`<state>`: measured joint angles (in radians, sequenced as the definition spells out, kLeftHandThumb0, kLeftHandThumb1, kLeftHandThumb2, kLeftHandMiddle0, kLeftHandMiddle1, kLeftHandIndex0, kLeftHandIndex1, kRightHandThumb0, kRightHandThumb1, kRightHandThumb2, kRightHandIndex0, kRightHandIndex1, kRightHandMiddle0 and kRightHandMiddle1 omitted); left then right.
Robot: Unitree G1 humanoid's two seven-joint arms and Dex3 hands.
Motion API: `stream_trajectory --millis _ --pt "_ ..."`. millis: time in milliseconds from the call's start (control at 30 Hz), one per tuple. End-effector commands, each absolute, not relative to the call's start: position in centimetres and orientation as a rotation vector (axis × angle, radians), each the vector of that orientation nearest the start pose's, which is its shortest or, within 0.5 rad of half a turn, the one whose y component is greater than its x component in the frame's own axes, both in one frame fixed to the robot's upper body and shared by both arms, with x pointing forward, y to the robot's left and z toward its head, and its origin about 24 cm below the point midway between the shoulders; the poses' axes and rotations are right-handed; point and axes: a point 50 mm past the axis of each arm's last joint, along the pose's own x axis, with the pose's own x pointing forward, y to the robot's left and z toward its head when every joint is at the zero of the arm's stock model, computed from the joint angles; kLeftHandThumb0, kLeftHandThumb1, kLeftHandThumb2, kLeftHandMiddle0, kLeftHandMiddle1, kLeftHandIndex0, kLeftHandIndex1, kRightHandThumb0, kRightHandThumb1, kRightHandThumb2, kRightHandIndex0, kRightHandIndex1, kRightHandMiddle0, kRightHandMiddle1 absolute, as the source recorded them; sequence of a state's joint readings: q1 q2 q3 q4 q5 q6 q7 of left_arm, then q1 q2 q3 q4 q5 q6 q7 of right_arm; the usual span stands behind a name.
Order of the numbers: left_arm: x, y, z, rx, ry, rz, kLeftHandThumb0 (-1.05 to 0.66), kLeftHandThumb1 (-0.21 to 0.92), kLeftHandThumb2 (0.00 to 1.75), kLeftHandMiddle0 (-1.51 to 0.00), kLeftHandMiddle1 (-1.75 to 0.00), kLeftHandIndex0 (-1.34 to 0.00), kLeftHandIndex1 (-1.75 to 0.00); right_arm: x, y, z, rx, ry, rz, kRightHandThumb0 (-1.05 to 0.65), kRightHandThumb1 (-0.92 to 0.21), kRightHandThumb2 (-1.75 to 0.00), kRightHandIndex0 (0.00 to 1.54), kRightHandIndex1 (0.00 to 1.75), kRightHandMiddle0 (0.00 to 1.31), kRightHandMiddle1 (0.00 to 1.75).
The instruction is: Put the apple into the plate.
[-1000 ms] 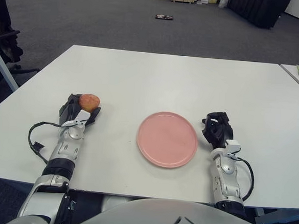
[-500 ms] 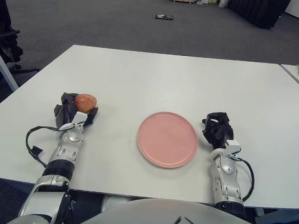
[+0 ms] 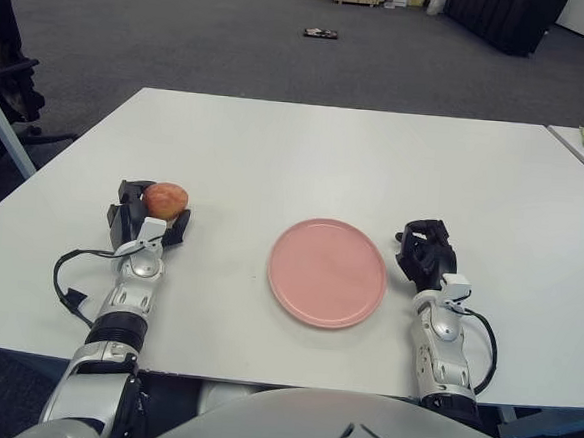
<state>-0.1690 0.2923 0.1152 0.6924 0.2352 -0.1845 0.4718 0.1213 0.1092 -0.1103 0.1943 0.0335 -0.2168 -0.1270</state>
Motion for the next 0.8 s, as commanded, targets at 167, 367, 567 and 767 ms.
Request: stream_trajectory --millis 167,367,567,767 --pt "24.39 26.35 -3.57 0.528 0.296 0.497 -0.48 0.28 1.36 -1.3 -1.75 -0.64 -1.75 20.57 -16.75 -3.04 0.154 0.217 -0.322 -0.36 -0.78 -0.72 0.5 1.34 0.27 1.75" --pt "24.38 26.34 -3.54 0.492 0.289 0.498 -0.48 0.28 1.36 -1.29 -1.75 -0.63 -1.75 20.63 -16.72 -3.08 0.165 0.219 -0.324 -0.36 -0.78 -0.72 0.5 1.34 0.27 1.75" --pt "24.39 26.28 -3.4 0.477 0.268 0.498 -0.48 0.28 1.35 -1.28 -1.75 -0.63 -1.75 20.64 -16.73 -3.05 0.164 0.208 -0.31 -0.36 -0.78 -0.73 0.5 1.34 0.27 1.75" --pt "24.49 25.98 -2.93 0.458 0.235 0.491 -0.48 0.29 1.35 -1.28 -1.75 -0.63 -1.75 20.65 -16.71 -3.06 0.168 0.203 -0.312 -0.36 -0.77 -0.74 0.5 1.34 0.28 1.75"
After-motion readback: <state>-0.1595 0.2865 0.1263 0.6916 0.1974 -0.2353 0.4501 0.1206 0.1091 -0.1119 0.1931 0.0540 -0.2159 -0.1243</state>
